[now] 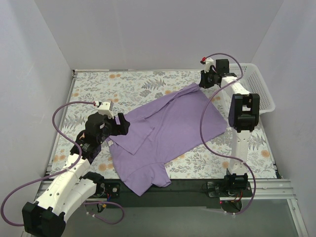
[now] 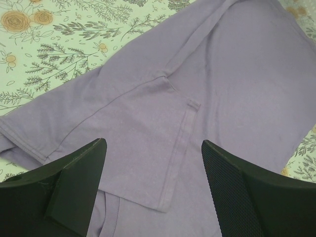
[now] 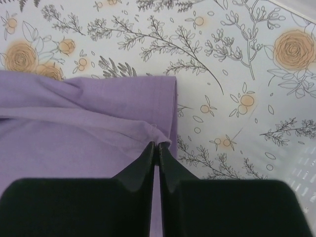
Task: Fold and stack the t-shirts
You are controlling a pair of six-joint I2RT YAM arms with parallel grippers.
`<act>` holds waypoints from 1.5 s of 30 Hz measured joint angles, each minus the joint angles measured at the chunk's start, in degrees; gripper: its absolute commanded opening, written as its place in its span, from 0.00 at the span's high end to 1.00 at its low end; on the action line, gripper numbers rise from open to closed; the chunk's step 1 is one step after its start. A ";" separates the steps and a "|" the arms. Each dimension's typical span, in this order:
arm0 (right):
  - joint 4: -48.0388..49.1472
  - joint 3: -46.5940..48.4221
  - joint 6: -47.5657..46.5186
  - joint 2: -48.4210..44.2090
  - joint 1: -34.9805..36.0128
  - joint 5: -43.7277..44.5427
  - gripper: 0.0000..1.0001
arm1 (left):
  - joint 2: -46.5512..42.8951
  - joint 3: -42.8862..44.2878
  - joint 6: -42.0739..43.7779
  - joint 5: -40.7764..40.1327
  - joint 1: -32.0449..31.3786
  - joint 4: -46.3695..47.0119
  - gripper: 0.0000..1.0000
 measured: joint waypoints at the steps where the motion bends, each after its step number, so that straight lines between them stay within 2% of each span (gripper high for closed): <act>1: 0.15 -0.66 -0.46 -0.33 -0.02 0.55 0.86 | 0.00 0.00 0.00 0.07 0.00 0.00 0.23; 3: 0.15 -1.86 -1.42 -0.72 -0.02 1.49 0.82 | 0.00 0.00 0.00 0.17 0.00 0.00 0.23; 4: 0.17 -2.25 -1.86 -0.72 -0.02 2.12 0.75 | 0.04 0.00 0.00 0.24 0.00 0.00 0.23; 6: 0.11 -3.04 -2.60 -0.72 -0.02 3.15 0.70 | 0.17 0.00 0.00 0.35 0.00 0.00 0.23; 14: 0.13 -4.15 -4.46 -0.90 0.09 7.04 0.67 | 0.52 0.00 0.00 0.61 0.00 0.00 0.23; 21: -0.02 -8.04 -6.93 -4.72 0.57 6.58 0.48 | 0.55 0.00 0.02 0.79 0.00 0.00 0.23; 31: 0.22 -10.73 -8.98 -11.67 4.15 2.60 0.47 | 0.55 0.00 0.00 1.05 0.00 0.00 0.23; 38: -2.16 -7.85 -8.59 -6.78 6.10 2.43 0.49 | 0.55 0.00 0.02 1.38 0.00 0.00 0.23; 45: -3.98 -6.49 -7.06 -3.23 6.10 7.45 0.54 | 0.55 0.00 0.02 1.79 0.00 0.00 0.23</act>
